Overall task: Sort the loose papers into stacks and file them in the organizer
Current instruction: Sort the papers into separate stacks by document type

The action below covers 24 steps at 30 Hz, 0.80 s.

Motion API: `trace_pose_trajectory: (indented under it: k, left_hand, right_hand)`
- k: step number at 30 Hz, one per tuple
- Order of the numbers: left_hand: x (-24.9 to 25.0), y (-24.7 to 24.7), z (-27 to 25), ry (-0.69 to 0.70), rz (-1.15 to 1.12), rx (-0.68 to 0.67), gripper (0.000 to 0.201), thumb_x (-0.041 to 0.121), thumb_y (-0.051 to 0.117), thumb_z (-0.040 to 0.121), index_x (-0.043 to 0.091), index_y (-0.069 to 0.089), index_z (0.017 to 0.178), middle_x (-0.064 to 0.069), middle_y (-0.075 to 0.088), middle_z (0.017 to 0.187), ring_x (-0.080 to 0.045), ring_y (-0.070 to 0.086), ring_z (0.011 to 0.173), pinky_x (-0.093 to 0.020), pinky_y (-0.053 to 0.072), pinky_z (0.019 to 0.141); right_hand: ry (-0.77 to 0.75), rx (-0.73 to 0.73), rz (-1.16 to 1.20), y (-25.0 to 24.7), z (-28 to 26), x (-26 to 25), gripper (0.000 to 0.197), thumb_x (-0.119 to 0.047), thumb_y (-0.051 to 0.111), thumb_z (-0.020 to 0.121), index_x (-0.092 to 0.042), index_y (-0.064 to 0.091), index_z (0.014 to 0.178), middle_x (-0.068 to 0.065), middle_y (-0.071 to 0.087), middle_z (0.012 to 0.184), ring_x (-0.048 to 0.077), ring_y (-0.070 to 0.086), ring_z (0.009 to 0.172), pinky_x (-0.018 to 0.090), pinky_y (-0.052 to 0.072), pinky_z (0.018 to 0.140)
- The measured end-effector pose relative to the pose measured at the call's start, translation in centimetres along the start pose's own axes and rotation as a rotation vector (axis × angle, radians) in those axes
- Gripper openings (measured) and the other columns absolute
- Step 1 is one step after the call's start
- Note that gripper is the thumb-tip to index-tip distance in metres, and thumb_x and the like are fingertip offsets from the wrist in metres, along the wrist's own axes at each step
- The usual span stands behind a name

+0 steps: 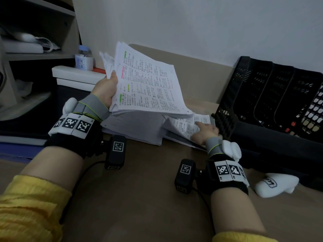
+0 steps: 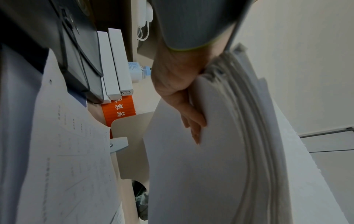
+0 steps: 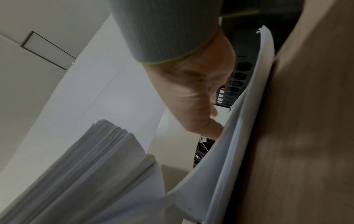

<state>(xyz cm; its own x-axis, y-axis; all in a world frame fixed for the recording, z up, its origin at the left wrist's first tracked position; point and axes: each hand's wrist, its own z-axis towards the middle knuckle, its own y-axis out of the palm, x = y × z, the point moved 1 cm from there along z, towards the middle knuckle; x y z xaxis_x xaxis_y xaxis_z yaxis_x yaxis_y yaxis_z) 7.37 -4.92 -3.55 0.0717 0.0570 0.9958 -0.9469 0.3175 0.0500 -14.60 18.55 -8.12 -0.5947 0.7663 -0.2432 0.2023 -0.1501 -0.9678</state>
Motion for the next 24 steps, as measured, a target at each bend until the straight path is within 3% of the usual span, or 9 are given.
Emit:
trace_pose_trajectory:
  k: [2, 4, 7, 10, 12, 16, 19, 22, 24]
  left_hand:
    - [0.2, -0.3, -0.1, 0.009, -0.034, 0.013, 0.05, 0.048, 0.04, 0.098, 0.011, 0.055, 0.126, 0.0, 0.066, 0.113, -0.019, 0.065, 0.1, -0.032, 0.051, 0.091]
    - [0.3, -0.2, 0.1, -0.008, -0.04, 0.022, 0.06, 0.055, 0.042, 0.092, 0.01, 0.054, 0.129, -0.001, 0.066, 0.119, -0.019, 0.065, 0.103, -0.035, 0.051, 0.096]
    - [-0.1, -0.7, 0.9, 0.003, -0.011, 0.002, 0.06, 0.059, 0.042, 0.088, 0.011, 0.055, 0.123, 0.002, 0.064, 0.12, -0.013, 0.063, 0.099, -0.031, 0.047, 0.098]
    - [0.0, -0.4, 0.6, -0.006, -0.04, 0.0, 0.06, 0.056, 0.042, 0.09, 0.011, 0.057, 0.126, -0.001, 0.067, 0.119, -0.02, 0.066, 0.101, -0.038, 0.051, 0.096]
    - [0.1, -0.3, 0.2, 0.004, -0.041, 0.005, 0.053, 0.052, 0.04, 0.095, 0.011, 0.057, 0.126, -0.001, 0.067, 0.115, -0.021, 0.066, 0.101, -0.037, 0.052, 0.094]
    - [0.3, -0.1, -0.3, -0.001, -0.029, 0.006, 0.061, 0.056, 0.042, 0.091, 0.013, 0.054, 0.131, -0.002, 0.065, 0.122, -0.023, 0.064, 0.107, -0.039, 0.052, 0.096]
    - [0.2, 0.2, -0.6, 0.014, 0.02, 0.017, 0.056, 0.052, 0.038, 0.096, 0.01, 0.051, 0.132, -0.001, 0.063, 0.122, -0.022, 0.063, 0.107, -0.035, 0.054, 0.088]
    - [-0.2, 0.5, -0.8, 0.009, -0.014, -0.003, 0.057, 0.054, 0.041, 0.094, 0.012, 0.053, 0.131, -0.007, 0.066, 0.119, -0.028, 0.064, 0.106, -0.044, 0.052, 0.096]
    - [-0.4, 0.8, -1.0, -0.009, -0.052, -0.016, 0.052, 0.049, 0.042, 0.096, 0.011, 0.056, 0.128, -0.009, 0.068, 0.116, -0.029, 0.066, 0.103, -0.045, 0.052, 0.095]
  right_hand:
    - [-0.093, -0.159, -0.001, 0.6, -0.2, -0.4, 0.073, -0.047, 0.056, 0.089, -0.028, 0.022, 0.151, 0.004, 0.022, 0.158, 0.029, 0.019, 0.145, 0.039, 0.017, 0.119]
    - [-0.126, -0.305, -0.058, 1.1, -0.5, -0.8, 0.086, -0.062, 0.054, 0.086, -0.024, 0.017, 0.153, 0.0, 0.019, 0.159, 0.026, 0.021, 0.145, 0.037, 0.018, 0.118]
    - [-0.139, -0.372, -0.139, 1.2, -0.7, -1.1, 0.091, -0.063, 0.054, 0.084, -0.022, 0.012, 0.154, 0.0, 0.017, 0.16, 0.024, 0.023, 0.145, 0.035, 0.023, 0.114]
    - [-0.136, -0.388, -0.132, 1.0, -0.7, -1.2, 0.091, -0.061, 0.056, 0.085, -0.021, 0.011, 0.154, 0.001, 0.016, 0.16, 0.024, 0.024, 0.145, 0.035, 0.024, 0.114]
    - [-0.133, -0.384, -0.159, 0.9, -0.8, -1.2, 0.09, -0.061, 0.054, 0.086, -0.02, 0.011, 0.154, 0.001, 0.016, 0.16, 0.024, 0.024, 0.145, 0.034, 0.024, 0.113]
    - [-0.142, -0.358, -0.258, 0.7, -1.1, -1.3, 0.088, -0.07, 0.042, 0.087, -0.018, 0.015, 0.153, 0.003, 0.017, 0.16, 0.024, 0.023, 0.145, 0.035, 0.022, 0.114]
    - [-0.12, -0.303, -0.106, 0.7, -1.0, -1.1, 0.088, -0.071, 0.039, 0.087, -0.011, 0.026, 0.15, 0.006, 0.025, 0.157, 0.026, 0.027, 0.143, 0.035, 0.021, 0.115]
    - [-0.065, -0.057, 0.275, 0.4, 0.1, -1.1, 0.059, -0.046, 0.03, 0.101, -0.001, 0.044, 0.138, 0.017, 0.041, 0.147, 0.032, 0.039, 0.135, 0.036, 0.029, 0.11]
    - [-0.035, 0.113, 0.494, 0.1, 0.6, -1.0, 0.051, -0.032, 0.021, 0.104, 0.001, 0.05, 0.129, 0.021, 0.048, 0.138, 0.035, 0.045, 0.127, 0.039, 0.033, 0.106]
